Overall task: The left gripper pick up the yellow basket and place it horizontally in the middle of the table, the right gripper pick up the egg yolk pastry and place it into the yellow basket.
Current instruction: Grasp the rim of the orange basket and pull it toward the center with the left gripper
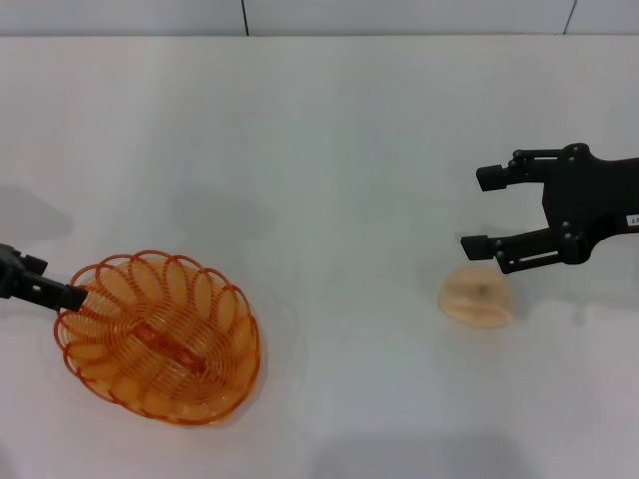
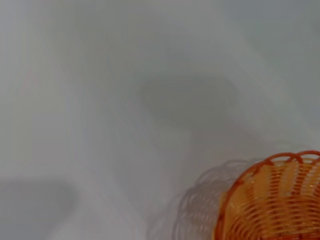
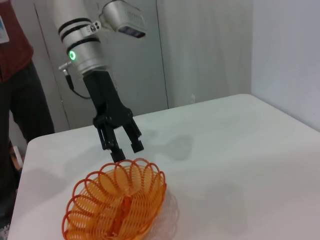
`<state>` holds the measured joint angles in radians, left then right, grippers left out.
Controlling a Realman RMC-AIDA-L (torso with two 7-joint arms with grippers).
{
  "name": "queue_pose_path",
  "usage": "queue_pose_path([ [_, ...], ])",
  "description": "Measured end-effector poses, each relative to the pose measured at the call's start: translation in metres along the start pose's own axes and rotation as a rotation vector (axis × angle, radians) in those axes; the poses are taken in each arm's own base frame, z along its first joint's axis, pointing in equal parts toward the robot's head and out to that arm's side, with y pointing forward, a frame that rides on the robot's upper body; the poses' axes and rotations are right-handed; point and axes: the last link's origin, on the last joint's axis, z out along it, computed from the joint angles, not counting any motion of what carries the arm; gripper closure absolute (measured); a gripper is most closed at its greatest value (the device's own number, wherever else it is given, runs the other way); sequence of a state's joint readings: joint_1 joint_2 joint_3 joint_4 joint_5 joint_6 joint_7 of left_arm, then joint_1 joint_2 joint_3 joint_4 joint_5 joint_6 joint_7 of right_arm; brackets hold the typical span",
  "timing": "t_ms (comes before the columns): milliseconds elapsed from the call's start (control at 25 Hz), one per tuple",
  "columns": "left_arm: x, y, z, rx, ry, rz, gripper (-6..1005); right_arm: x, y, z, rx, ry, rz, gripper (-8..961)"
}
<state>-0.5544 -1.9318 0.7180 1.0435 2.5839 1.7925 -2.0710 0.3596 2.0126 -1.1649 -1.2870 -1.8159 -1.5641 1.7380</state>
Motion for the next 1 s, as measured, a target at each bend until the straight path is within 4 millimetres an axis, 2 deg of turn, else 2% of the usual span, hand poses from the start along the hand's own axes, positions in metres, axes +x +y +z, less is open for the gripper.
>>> queue_pose_path([
  [560,0.007,0.0,0.024,-0.028,-0.013,-0.014,267,0.001,0.0,0.0,-0.001,-0.001,-0.003,97],
  [760,0.002,0.0,0.027,-0.021,-0.058,-0.019,291,0.0,0.0,0.0,-0.001,-0.001,-0.004,97],
  [960,0.001,-0.001,0.028,-0.017,-0.072,-0.022,475,0.0,0.0,0.0,0.0,-0.001,-0.004,97],
  [1000,0.001,-0.001,0.028,-0.017,-0.072,-0.022,475,0.0,0.0,0.0,0.0,-0.001,-0.004,97],
])
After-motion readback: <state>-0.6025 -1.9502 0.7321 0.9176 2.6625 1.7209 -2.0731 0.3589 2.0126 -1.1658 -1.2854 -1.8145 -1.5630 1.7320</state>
